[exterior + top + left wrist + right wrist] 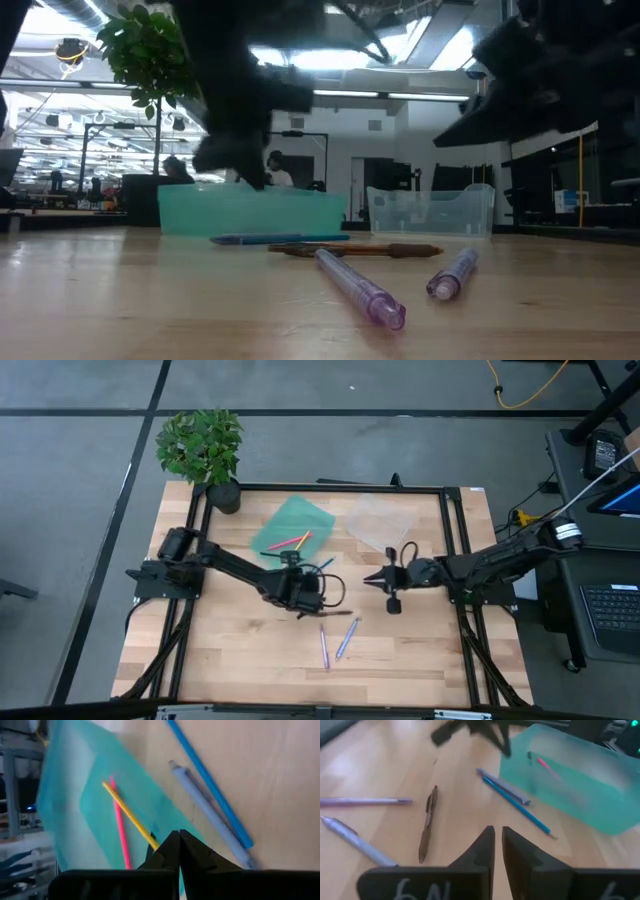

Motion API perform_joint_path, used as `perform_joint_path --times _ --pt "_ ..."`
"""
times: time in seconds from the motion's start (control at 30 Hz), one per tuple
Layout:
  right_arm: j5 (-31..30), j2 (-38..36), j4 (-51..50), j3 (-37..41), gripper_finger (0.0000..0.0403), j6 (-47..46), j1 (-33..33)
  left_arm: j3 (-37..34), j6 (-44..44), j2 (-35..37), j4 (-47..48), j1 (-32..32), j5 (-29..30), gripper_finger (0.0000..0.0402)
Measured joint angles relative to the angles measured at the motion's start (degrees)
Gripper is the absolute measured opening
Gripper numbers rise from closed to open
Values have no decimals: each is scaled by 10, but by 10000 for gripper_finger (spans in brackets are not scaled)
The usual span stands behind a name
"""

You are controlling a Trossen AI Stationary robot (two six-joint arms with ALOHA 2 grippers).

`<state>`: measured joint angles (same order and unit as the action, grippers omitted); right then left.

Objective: Sort pens & pencils
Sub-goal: Adjust the blue bin

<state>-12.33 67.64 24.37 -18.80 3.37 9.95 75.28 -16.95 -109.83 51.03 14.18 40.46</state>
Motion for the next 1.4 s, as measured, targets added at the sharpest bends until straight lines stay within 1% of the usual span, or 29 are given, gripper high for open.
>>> perform_joint_path --times 0.13,0.27,0.3,0.37,0.43,0.53,0.73,1.0,1.13,1.4 --pt "23 75 0 -51 37 30 -21 -38 -47 65 -15 32 32 1" --pt "53 134 0 -95 37 49 -48 -78 -54 131 -64 68 65 1" --pt "64 143 0 -103 37 49 -54 -88 -54 145 -81 75 63 1" --pt "89 160 1 -120 37 49 -64 -112 -54 170 -114 84 36 1" --pt "106 168 1 -129 37 51 -71 -133 -58 186 -122 92 5 0" --pt "110 174 1 -136 37 57 -72 -160 -82 194 -123 97 -7 0" --pt "110 174 9 -137 37 60 -72 -206 -106 194 -125 69 -27 0" --pt "109 174 12 -137 37 61 -72 -234 -109 194 -125 24 -58 0" --pt "109 174 11 -137 37 62 -72 -240 -89 190 -140 3 -79 0" --pt "109 174 8 -137 37 64 -72 -246 -17 190 -187 -44 -83 0"
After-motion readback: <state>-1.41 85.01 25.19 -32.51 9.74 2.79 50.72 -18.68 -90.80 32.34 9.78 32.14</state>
